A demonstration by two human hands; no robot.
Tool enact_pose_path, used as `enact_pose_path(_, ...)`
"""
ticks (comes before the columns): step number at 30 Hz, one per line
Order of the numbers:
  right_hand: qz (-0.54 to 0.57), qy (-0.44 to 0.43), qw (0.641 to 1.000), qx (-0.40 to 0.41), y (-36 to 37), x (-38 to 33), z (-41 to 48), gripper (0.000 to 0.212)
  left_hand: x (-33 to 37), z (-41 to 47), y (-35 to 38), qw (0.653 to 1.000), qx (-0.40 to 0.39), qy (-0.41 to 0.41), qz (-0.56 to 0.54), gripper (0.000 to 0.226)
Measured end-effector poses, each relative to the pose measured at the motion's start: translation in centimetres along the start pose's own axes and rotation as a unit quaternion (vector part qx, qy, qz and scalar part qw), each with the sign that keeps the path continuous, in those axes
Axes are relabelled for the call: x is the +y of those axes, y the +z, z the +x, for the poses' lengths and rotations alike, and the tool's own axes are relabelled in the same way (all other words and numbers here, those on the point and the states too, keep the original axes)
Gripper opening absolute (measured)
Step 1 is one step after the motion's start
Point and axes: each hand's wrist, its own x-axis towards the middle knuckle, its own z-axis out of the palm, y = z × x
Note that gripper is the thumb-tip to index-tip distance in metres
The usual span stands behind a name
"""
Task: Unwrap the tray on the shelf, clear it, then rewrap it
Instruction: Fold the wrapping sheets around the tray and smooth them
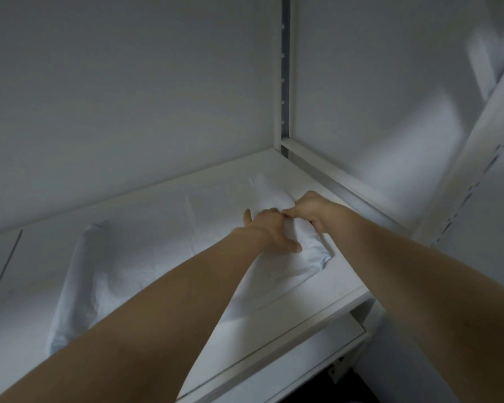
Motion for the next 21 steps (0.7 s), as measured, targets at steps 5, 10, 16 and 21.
enact_pose_path(5,-0.011,0.012,0.999,-0.029,-0.3,-0.1,0.7,0.048,-0.3,0.2,0.1,1.000,-0.011,0.010,-0.003,0.082)
enact_pose_path(10,-0.041,-0.008,0.996,-0.073,-1.0,-1.1,1.4,0.039,-0.5,0.4,-1.0,1.000,-0.002,-0.002,-0.004,0.074)
enact_pose_path(16,-0.131,-0.092,0.987,0.022,-0.2,-3.3,3.9,0.023,-1.8,1.7,-2.1,0.999,0.001,-0.033,0.014,0.086)
enact_pose_path(21,-0.098,-0.061,0.993,0.006,1.3,-3.3,5.6,0.059,-2.5,2.8,-2.0,0.999,-0.020,-0.030,-0.004,0.099)
